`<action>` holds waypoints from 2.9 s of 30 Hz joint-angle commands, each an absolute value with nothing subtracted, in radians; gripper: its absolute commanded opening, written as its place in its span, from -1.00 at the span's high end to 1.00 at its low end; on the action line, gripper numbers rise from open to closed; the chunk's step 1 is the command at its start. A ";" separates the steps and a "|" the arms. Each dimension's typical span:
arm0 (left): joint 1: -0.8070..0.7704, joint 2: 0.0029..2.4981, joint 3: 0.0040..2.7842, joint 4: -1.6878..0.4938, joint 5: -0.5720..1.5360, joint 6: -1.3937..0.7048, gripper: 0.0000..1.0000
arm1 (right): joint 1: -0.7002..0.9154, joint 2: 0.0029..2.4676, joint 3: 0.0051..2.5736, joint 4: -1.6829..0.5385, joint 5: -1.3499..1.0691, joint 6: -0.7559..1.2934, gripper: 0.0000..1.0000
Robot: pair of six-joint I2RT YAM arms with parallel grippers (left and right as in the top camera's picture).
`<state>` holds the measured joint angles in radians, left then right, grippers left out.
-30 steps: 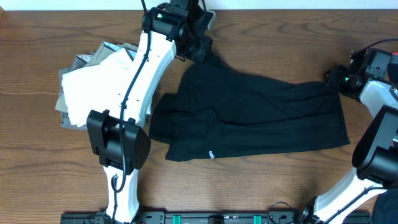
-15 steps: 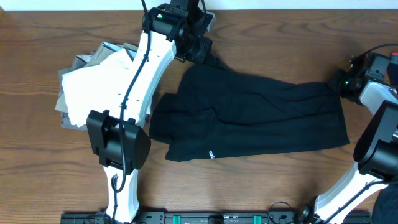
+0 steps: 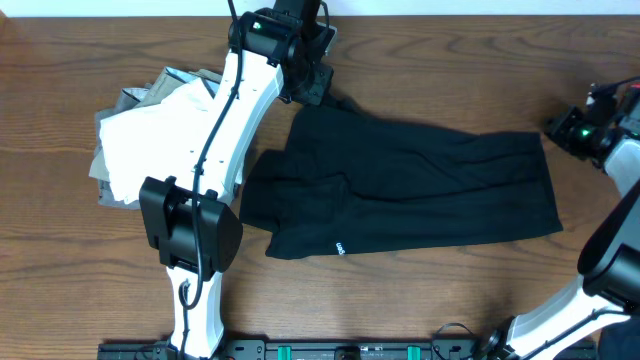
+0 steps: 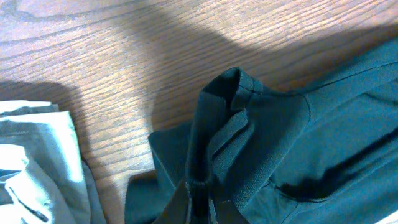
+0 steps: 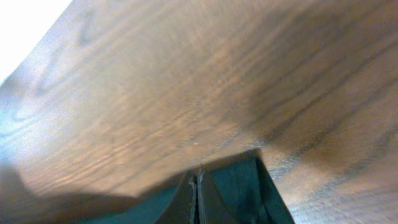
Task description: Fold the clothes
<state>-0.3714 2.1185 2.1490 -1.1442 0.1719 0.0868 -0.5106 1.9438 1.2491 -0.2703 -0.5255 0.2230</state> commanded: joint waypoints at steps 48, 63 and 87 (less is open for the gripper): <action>-0.372 2.122 2.149 -1.357 0.149 0.092 0.88 | -0.533 1.830 1.261 -0.466 -0.545 0.270 0.97; -0.378 2.122 2.088 -1.689 0.225 -0.007 0.88 | -0.543 1.830 1.261 -0.724 -0.427 0.246 0.97; -0.479 2.122 1.662 -1.584 0.225 -0.088 0.88 | -0.684 1.828 1.262 -0.840 -0.445 0.249 0.96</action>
